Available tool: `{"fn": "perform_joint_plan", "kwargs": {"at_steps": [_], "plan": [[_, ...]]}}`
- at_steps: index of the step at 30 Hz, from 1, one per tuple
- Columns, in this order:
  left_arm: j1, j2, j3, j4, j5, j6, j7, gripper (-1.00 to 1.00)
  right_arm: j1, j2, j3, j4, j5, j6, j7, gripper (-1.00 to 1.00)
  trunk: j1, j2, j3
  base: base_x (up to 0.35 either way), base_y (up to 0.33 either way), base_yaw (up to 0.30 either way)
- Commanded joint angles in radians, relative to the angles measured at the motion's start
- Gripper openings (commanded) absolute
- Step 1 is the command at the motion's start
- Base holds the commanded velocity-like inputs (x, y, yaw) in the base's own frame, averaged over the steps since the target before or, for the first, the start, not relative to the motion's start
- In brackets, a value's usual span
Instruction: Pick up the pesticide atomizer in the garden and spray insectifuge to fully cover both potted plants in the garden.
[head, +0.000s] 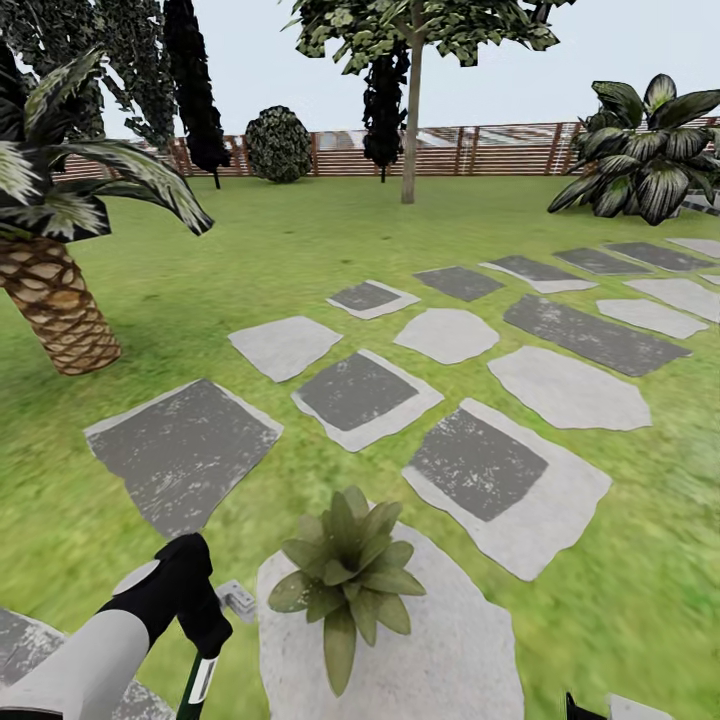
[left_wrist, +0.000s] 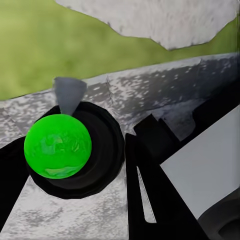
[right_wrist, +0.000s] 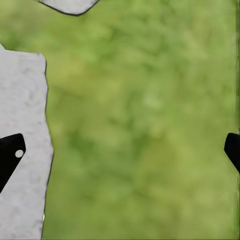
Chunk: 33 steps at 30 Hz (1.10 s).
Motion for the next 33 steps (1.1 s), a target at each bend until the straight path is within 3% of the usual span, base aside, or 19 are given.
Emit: {"fn": "perform_joint_plan", "kwargs": {"at_steps": [1, 7, 13, 21, 25, 29, 32, 33], "plan": [[0.000, 0.001, -0.003, -0.002, -0.005, 0.007, -0.008, -1.00, -0.001, 0.000, -0.007, 0.002, 0.011, -0.004, -0.001, 1.00, 0.000, 0.000, -0.001, 0.033, -0.262, 0.000], [0.000, 0.001, -0.002, -0.004, -0.004, 0.007, -0.010, -1.00, -0.001, 0.000, -0.007, 0.002, 0.011, -0.004, -0.001, 1.00, 0.000, 0.000, -0.001, -0.169, -0.226, 0.010], [-0.001, 0.004, -0.003, -0.005, 0.005, 0.008, -0.010, -1.00, -0.001, 0.002, -0.007, 0.002, 0.011, -0.004, -0.001, 1.00, 0.000, 0.000, -0.001, -0.221, -0.183, 0.224], [-0.013, 0.000, 0.017, -0.007, 0.006, 0.012, -0.016, -1.00, -0.001, 0.002, -0.007, 0.002, 0.011, -0.004, -0.001, 1.00, 0.000, 0.000, -0.001, 0.009, -0.168, 0.195], [-0.051, -0.003, 0.017, -0.006, 0.007, 0.014, -0.034, -1.00, -0.001, 0.002, -0.007, 0.002, 0.011, -0.004, -0.002, 1.00, 0.000, 0.000, -0.001, -0.230, -0.193, 0.094], [-0.091, 0.004, 0.012, -0.005, -0.003, 0.014, -0.114, -1.00, -0.001, 0.002, -0.007, 0.002, 0.011, -0.004, -0.004, 1.00, 0.000, 0.000, -0.001, -0.279, -0.154, 0.255], [-0.117, 0.002, 0.010, -0.005, -0.004, 0.017, -0.130, -1.00, -0.002, 0.002, -0.007, 0.002, 0.011, -0.004, -0.003, 1.00, 0.000, 0.000, -0.001, -0.261, -0.163, 0.275], [-0.144, -0.002, 0.008, -0.005, -0.006, 0.087, -0.132, -1.00, -0.001, 0.000, -0.008, 0.002, 0.011, -0.005, -0.002, 1.00, 0.000, 0.000, -0.001, -0.012, -0.263, 0.073]]}}
